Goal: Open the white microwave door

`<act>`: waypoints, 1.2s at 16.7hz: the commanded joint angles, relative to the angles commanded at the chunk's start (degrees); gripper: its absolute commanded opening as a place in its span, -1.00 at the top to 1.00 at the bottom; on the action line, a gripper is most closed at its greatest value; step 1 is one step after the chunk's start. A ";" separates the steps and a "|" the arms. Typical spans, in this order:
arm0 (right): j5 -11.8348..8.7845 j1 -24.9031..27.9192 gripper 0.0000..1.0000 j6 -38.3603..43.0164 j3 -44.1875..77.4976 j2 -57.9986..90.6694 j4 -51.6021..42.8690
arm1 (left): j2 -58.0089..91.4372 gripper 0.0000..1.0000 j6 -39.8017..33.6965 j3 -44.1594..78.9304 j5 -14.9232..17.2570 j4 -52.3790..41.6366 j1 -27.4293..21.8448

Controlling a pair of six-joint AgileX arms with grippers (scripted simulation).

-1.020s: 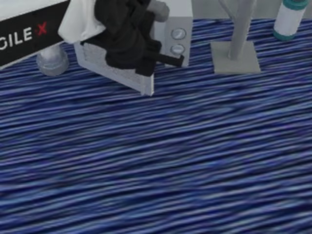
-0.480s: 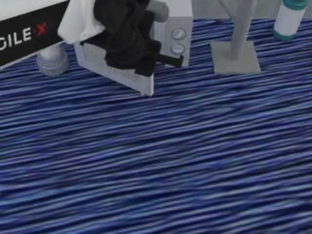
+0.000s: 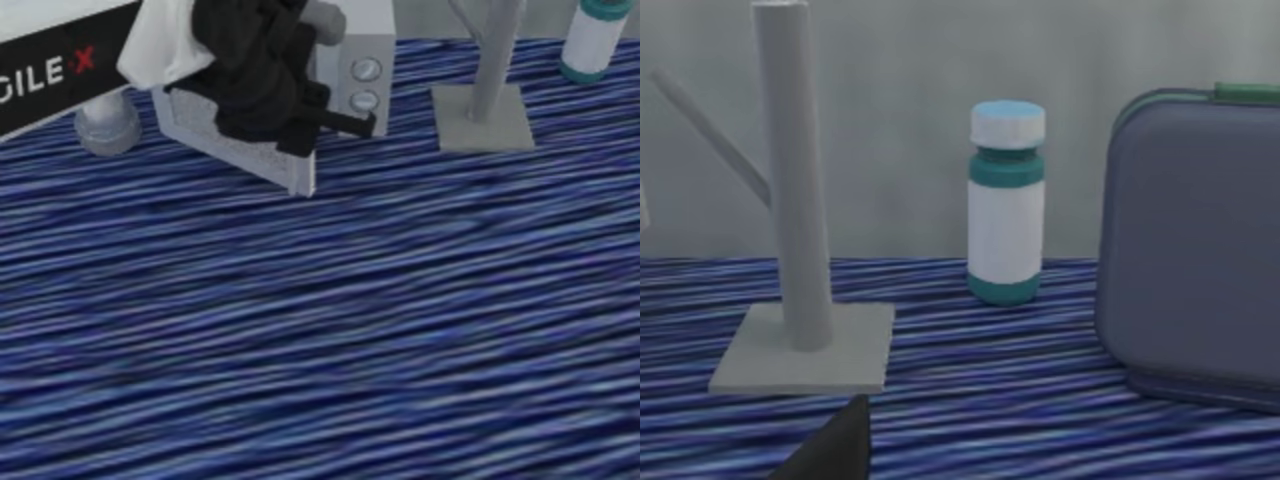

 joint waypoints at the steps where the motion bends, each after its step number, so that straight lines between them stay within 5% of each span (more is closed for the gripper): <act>1: 0.00 0.00 -1.00 0.00 0.00 0.00 0.00 | 0.00 1.00 0.00 0.00 0.00 0.00 0.00; 20: 0.00 0.00 -1.00 0.00 0.00 0.00 0.00 | -4.50 1.00 7.32 -5.99 4.24 1.85 2.02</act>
